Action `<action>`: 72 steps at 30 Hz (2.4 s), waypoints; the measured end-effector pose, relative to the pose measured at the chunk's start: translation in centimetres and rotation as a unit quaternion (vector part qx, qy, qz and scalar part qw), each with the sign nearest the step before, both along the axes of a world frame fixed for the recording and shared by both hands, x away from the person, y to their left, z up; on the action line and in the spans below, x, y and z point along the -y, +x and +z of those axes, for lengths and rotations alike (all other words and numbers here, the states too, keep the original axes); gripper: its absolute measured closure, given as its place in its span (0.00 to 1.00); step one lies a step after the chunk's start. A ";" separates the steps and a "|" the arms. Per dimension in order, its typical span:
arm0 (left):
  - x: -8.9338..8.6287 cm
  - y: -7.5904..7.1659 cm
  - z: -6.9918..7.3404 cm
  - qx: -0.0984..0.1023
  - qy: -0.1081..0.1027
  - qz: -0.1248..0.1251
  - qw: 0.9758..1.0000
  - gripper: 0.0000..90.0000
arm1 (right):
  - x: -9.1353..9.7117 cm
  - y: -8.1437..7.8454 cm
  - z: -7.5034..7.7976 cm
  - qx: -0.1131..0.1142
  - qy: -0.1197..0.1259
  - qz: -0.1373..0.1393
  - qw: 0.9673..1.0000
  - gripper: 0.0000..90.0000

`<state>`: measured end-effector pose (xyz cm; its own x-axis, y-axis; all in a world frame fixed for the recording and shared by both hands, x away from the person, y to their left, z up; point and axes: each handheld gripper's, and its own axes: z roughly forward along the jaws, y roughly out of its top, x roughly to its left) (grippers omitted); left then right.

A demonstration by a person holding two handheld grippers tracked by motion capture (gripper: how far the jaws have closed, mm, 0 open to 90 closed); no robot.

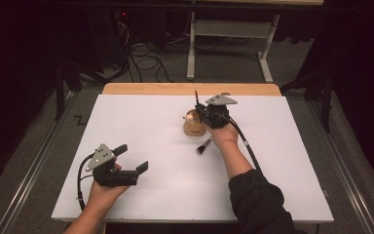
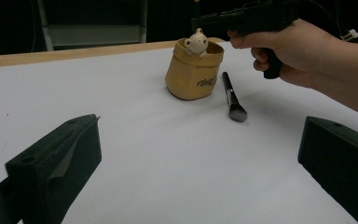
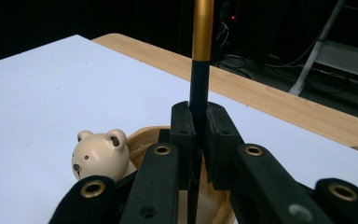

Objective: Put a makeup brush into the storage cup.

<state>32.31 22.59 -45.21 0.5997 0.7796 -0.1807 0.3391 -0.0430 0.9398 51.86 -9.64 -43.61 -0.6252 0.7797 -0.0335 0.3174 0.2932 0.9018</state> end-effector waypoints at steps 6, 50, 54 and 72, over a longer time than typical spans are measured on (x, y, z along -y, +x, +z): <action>0.0 0.0 0.0 0.000 -0.002 0.000 1.000 0.00 | 0.1 0.1 0.1 0.000 0.014 -0.003 1.000 0.87; 0.2 0.2 -0.2 -0.005 0.005 0.000 1.000 0.00 | 4.1 -5.0 1.4 0.008 0.042 0.006 0.999 0.59; 0.2 0.2 -0.2 -0.006 0.007 -0.001 1.000 0.00 | 4.4 -5.8 1.4 0.013 0.042 0.011 0.999 0.57; 0.2 0.3 -0.3 -0.008 0.005 -0.001 1.000 0.00 | 6.7 -10.2 1.3 0.015 0.056 0.027 0.998 0.31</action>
